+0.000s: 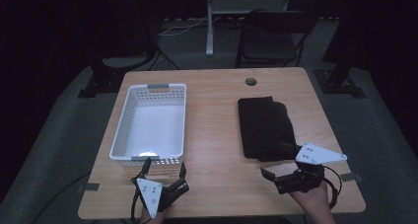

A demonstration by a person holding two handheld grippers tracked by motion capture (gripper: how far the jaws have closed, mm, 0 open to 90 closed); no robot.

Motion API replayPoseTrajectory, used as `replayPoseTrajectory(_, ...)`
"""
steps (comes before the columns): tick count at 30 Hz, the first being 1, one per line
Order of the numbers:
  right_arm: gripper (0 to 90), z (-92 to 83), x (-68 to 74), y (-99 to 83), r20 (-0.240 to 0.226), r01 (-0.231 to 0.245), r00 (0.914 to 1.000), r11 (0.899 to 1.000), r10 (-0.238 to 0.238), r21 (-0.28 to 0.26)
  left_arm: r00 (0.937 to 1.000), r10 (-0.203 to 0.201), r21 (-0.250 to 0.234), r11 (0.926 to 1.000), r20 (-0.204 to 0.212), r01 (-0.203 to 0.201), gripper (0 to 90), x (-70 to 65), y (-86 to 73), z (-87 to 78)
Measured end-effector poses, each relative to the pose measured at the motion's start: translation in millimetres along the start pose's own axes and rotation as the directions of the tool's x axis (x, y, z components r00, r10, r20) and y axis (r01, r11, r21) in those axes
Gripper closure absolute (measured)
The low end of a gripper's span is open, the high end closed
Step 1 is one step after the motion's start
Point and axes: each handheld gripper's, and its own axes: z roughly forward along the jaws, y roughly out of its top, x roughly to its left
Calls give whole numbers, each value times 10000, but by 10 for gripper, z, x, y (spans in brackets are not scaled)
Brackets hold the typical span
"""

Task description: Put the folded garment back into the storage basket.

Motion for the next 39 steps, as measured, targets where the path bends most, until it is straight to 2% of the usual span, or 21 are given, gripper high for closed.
replayPoseTrajectory(10, 11, -115, -80, 229, 255, 279, 9993, 9992, -272, -282, 10000, -8, 2, 10000, 0, 8, 22, 0, 0, 0)
replayPoseTrajectory(19, 11, -208, -231, 374, 406, 120, 9991, 9968, -88, -784, 10000, -19, -12, 10000, -1, 19, 22, -1, 0, 1)
replayPoseTrajectory(23, 11, -220, -281, 426, 481, 78, 9988, 9966, -39, -816, 10000, -10, -17, 10000, -1, 10, 22, 0, 0, 1)
replayPoseTrajectory(31, 11, -234, -474, 561, 634, -186, 9977, 9948, 250, -997, 10000, -6, -26, 10000, -1, 6, 22, 0, 0, 1)
replayPoseTrajectory(39, 11, -162, -704, 599, 1095, -484, 9924, 9965, 558, -688, 10000, -2, -29, 10000, -1, 2, 22, 0, 0, 2)
